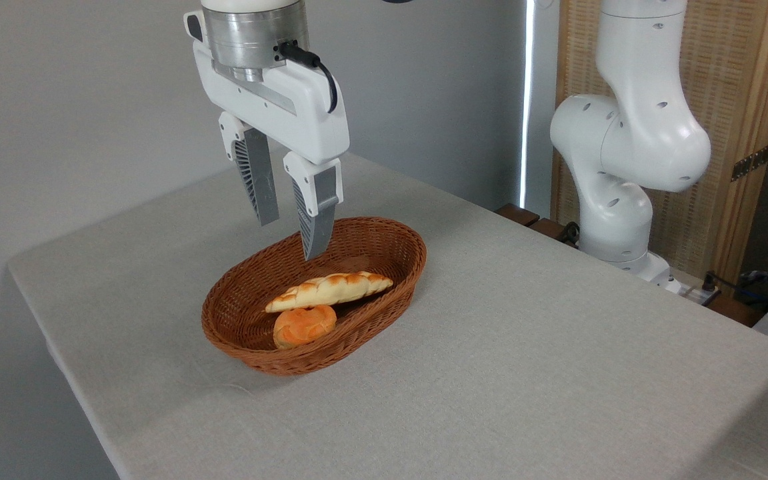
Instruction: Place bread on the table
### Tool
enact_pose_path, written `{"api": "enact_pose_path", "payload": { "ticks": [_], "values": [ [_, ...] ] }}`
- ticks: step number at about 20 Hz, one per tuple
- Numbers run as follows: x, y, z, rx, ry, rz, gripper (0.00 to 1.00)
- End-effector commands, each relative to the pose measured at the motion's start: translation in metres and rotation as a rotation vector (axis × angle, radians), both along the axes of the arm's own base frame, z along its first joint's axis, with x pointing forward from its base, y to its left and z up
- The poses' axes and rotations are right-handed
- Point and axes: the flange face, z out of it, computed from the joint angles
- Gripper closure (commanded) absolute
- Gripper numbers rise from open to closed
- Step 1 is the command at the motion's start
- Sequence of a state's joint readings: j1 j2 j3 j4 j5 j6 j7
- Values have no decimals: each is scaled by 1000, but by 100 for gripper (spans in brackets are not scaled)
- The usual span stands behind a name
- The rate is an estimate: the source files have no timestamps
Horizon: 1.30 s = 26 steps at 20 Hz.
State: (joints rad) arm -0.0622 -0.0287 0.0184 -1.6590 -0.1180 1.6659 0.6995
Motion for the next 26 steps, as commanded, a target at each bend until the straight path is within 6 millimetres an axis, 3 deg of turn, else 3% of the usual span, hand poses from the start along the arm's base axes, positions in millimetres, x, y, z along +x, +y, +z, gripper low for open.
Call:
{"api": "enact_pose_path", "payload": {
  "ticks": [1, 11, 23, 26],
  "values": [
    [-4, 5, 12, -17, -7, 7, 0],
    [-4, 8, 13, -11, -9, 11, 0],
    [-9, -2, 11, -10, -10, -17, 0],
    [-14, -18, 1, -7, 7, -45, 0]
  ]
}}
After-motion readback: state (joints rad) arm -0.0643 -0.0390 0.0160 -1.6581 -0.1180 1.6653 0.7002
